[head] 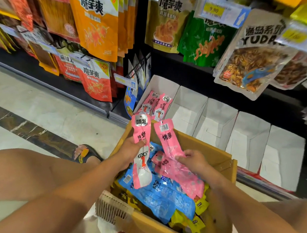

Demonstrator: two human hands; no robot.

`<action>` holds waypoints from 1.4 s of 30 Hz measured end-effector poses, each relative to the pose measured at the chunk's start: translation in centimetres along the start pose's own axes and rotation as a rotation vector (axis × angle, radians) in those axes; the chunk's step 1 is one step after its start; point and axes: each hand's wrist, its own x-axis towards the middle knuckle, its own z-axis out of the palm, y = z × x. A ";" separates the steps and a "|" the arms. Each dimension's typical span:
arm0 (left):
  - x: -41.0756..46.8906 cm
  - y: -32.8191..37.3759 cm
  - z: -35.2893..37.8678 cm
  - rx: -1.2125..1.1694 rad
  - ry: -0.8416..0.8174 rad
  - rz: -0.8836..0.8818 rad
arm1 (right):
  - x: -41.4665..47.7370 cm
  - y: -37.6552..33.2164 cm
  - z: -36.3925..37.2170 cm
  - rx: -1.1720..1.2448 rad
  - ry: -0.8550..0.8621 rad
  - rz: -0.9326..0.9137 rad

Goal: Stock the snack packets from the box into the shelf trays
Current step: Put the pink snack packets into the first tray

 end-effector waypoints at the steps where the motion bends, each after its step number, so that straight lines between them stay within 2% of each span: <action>1: -0.1 1.2 0.2 0.004 -0.020 0.017 | -0.4 -1.0 -0.7 0.041 -0.003 -0.018; 3: -0.2 3.7 0.7 0.048 -0.067 0.047 | -1.0 -3.1 -2.2 0.116 -0.007 -0.052; 7: 0.0 9.1 0.9 0.185 -0.100 0.163 | -2.4 -6.8 -5.6 0.224 0.008 -0.241; 9: -0.2 11.9 1.3 0.203 -0.128 0.181 | -3.2 -8.5 -7.5 0.179 0.050 -0.313; 13: -0.4 15.8 2.9 0.169 -0.158 0.171 | -3.8 -11.0 -9.7 0.028 0.257 -0.426; 18: 0.4 17.3 5.7 0.121 -0.176 0.157 | -2.2 -11.2 -9.4 0.091 0.424 -0.396; 23: 3.3 16.9 7.8 0.179 -0.229 0.123 | 0.6 -11.1 -8.6 0.102 0.429 -0.365; 28: 4.7 17.3 10.2 0.121 -0.275 0.081 | 1.7 -11.6 -8.3 0.104 0.431 -0.353; 33: 6.6 17.3 10.1 0.161 -0.267 0.118 | 2.2 -11.9 -8.2 -0.039 0.396 -0.428; 36: 7.9 17.6 9.4 0.195 -0.210 0.158 | 3.1 -12.1 -8.0 0.133 0.317 -0.453; 39: 8.4 18.0 8.7 0.191 -0.201 0.173 | 4.2 -12.5 -8.2 0.335 0.341 -0.350; 42: 8.3 18.6 8.4 0.141 -0.210 0.181 | 5.2 -12.8 -8.4 0.426 0.327 -0.230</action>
